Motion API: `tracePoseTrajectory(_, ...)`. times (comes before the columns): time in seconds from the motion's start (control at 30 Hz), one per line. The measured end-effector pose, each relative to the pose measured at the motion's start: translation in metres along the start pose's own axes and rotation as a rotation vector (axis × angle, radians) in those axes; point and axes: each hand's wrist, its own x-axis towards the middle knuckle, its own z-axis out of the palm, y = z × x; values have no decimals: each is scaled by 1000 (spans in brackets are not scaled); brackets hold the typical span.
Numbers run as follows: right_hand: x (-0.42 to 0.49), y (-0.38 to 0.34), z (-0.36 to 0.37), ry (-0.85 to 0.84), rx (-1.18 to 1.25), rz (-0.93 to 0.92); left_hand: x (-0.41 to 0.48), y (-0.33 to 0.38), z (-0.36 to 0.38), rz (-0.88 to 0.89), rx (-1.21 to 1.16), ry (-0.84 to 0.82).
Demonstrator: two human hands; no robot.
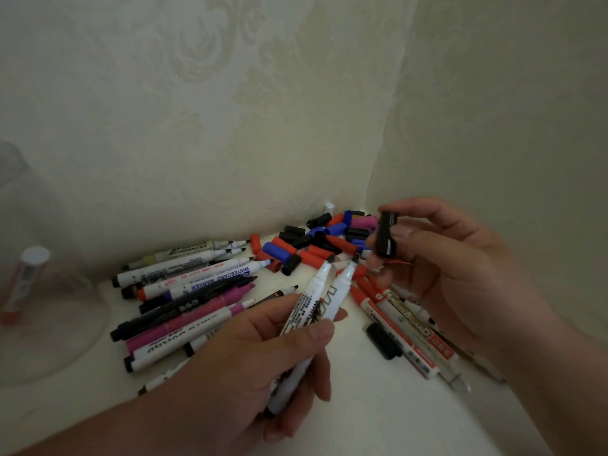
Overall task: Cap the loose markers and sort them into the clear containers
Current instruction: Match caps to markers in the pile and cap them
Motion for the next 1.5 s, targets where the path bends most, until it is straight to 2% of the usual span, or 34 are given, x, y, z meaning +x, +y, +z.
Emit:
tracePoseTrajectory(0.13, -3, -6, -7, -156, -152, 10, 1, -3, -2, 9, -24, -9)
tracePoseTrajectory(0.23, -3, -9, -11, -169, -201, 25, 1, -4, -3, 12, -26, -4)
tracePoseTrajectory(0.5, -2, -9, -10, -214, -110, 36, 0, -5, -2, -11, 71, 14)
tracePoseTrajectory(0.77, -2, -10, -20, -396, -179, 147, -1, -7, -6, -33, 135, -36)
tracePoseTrajectory(0.9, -1, -11, -28, -421, -243, 153, 0, -5, -5, -43, 174, -39)
tracePoseTrajectory(1.13, 0, -11, -29, -421, -197, 131, 0, -4, -4, -29, 193, -37)
tracePoseTrajectory(1.5, -9, -21, -19, -483, -388, 201, -1, -8, -7, 15, 207, -75)
